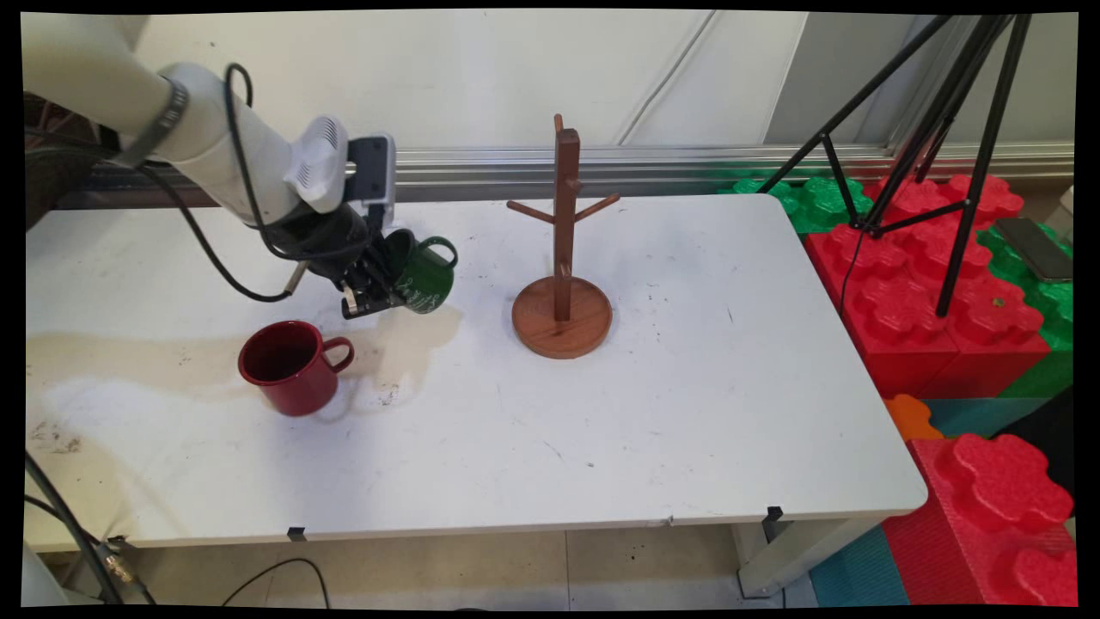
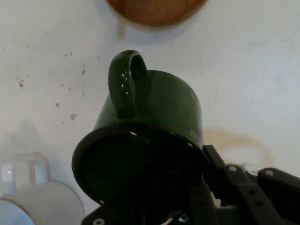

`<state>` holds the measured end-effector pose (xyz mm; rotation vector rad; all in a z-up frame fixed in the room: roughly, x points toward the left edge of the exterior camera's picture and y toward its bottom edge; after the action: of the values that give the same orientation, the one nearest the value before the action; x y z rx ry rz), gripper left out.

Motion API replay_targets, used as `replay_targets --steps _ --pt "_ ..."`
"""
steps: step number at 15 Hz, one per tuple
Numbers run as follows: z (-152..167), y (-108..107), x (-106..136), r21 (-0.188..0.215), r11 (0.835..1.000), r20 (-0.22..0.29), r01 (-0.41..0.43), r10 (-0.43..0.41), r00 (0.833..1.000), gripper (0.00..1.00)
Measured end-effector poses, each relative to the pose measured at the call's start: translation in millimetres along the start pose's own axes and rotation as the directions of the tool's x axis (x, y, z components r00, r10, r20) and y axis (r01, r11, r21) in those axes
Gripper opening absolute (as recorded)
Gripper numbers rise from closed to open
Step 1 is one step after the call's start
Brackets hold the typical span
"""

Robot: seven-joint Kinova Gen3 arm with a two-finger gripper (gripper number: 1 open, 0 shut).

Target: Place the picked object on the table

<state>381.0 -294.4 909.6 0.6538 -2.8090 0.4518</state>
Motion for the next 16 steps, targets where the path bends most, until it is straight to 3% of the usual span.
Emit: replay_targets --steps 8,16 --pt "49.3 -24.1 1.7 0.047 0.992 0.156 -0.121 0.112 0.981 0.00" --pt "87.1 -28.4 14.9 0.027 0.980 0.266 -0.196 0.182 0.947 0.00"
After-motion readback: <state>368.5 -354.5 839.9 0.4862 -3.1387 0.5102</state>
